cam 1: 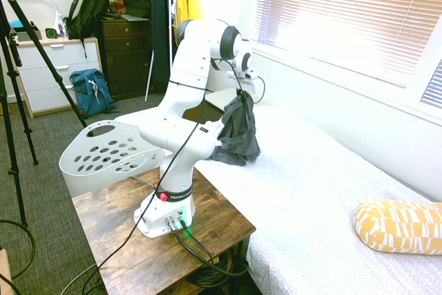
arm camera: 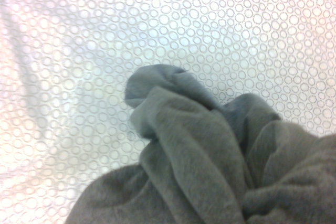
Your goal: Put my clothes in the laundry bag
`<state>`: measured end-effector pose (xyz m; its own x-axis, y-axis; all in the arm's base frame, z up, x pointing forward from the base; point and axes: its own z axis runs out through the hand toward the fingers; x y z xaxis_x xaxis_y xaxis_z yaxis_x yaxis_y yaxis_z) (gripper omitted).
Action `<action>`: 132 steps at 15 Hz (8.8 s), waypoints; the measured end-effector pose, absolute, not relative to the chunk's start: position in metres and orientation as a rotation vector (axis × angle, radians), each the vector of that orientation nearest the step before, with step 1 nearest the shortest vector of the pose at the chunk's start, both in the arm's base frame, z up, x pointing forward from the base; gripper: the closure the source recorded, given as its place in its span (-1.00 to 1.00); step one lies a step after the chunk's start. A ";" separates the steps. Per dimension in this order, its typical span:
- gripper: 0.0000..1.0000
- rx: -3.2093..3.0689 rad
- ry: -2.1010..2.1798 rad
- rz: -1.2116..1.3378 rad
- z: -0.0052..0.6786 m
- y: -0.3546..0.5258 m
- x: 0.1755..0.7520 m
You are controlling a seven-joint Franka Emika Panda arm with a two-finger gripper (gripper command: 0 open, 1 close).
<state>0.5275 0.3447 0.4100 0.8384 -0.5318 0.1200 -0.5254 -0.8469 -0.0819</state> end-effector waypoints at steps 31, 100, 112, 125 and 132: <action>-1.00 -3.305 0.092 -0.055 0.317 0.474 -0.104; 1.00 -3.065 1.315 0.825 0.149 0.457 0.253; 1.00 -3.117 1.148 0.235 0.288 0.464 0.167; -1.00 -3.166 0.718 -0.033 0.282 0.463 -0.013; -1.00 -3.111 0.784 -0.089 0.295 0.464 0.052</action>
